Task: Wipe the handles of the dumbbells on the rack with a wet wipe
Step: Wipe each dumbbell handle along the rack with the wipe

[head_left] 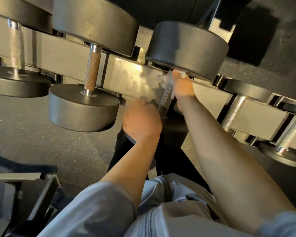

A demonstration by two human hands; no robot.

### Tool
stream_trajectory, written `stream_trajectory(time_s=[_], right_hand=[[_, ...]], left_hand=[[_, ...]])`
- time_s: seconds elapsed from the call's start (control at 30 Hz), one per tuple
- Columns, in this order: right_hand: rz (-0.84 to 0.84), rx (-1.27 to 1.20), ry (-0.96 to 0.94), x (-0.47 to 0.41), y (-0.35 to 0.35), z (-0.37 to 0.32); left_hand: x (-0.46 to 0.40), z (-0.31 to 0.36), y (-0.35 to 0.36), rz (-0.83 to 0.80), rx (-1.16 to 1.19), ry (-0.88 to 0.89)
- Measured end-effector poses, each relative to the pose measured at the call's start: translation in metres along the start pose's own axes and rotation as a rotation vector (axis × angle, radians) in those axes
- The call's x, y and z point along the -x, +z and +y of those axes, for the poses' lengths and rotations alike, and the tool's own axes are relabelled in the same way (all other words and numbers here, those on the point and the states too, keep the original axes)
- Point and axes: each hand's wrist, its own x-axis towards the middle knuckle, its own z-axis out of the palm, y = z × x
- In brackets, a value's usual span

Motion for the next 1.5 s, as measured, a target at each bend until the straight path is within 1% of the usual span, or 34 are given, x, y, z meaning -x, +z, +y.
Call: stream_trajectory(time_s=[0.1,0.17,0.2,0.23,0.27,0.33,0.37,0.4,0.43,0.5,0.57,0.63,0.67,0.73,0.8,0.9,0.97,1.1,1.2,1.23,1.37,1.43,1.5], right_hand=[[0.132,0.022,-0.037,-0.007,0.018,-0.007],[0.162,-0.050,0.039,-0.009,0.022,-0.013],[0.146,-0.119,0.082,-0.008,0.021,-0.014],[0.108,-0.196,0.102,-0.007,0.018,-0.013],[0.027,-0.253,0.103,-0.006,0.013,-0.013],[-0.157,-0.290,0.096,-0.008,0.003,-0.009],[-0.210,-0.293,0.095,-0.009,0.000,-0.008],[-0.222,-0.297,0.096,-0.011,-0.002,-0.007],[-0.205,-0.318,0.092,-0.009,0.000,-0.008],[-0.091,-0.326,0.063,-0.004,0.008,-0.006],[-0.010,-0.265,-0.013,0.006,0.014,-0.004],[-0.051,-0.195,-0.085,0.018,0.012,-0.002],[-0.101,-0.188,-0.096,0.024,0.007,-0.001],[-0.142,-0.204,-0.093,0.030,-0.007,0.005],[-0.108,-0.177,-0.095,0.031,-0.015,0.009],[0.009,-0.042,-0.110,0.022,-0.007,0.005],[0.026,-0.028,-0.068,0.016,0.003,-0.005],[0.057,-0.180,-0.032,0.001,0.014,-0.010],[0.011,-0.220,0.015,-0.001,0.010,-0.010],[-0.012,-0.256,0.035,-0.001,0.009,-0.010],[-0.191,-0.360,0.014,-0.001,0.005,-0.005],[-0.174,-0.378,-0.024,-0.001,0.004,0.001],[-0.098,-0.375,-0.039,-0.001,0.006,0.004]], left_hand=[[0.001,-0.001,0.000,-0.001,0.004,0.007],[0.001,-0.001,0.000,0.003,0.012,0.015],[0.001,-0.001,0.000,0.004,0.015,0.016],[0.001,-0.001,0.000,0.006,0.017,0.016],[0.000,-0.001,0.000,0.007,0.016,0.016],[0.000,-0.002,0.000,0.010,0.019,0.017],[0.000,-0.002,0.000,0.011,0.023,0.017],[0.000,-0.002,0.000,0.013,0.027,0.015],[0.000,-0.001,0.000,0.014,0.030,0.013],[0.000,-0.001,0.000,0.017,0.038,0.009],[0.001,-0.001,0.000,0.024,0.045,0.012],[0.002,0.000,-0.001,0.026,0.054,0.014],[0.002,0.000,-0.001,0.026,0.060,0.011],[0.002,0.000,-0.002,0.024,0.075,0.008],[0.003,0.001,-0.002,0.027,0.084,0.004],[0.002,0.002,-0.003,0.034,0.089,-0.005],[0.002,0.001,-0.003,0.037,0.092,-0.006],[0.001,0.003,-0.003,0.038,0.084,0.000],[0.002,0.002,-0.003,0.034,0.062,0.015],[0.003,0.002,-0.002,0.033,0.053,0.024],[0.002,0.001,-0.004,0.011,0.019,0.024],[0.002,0.001,-0.003,0.001,0.019,0.017],[0.002,0.001,-0.003,-0.006,0.015,0.002]])
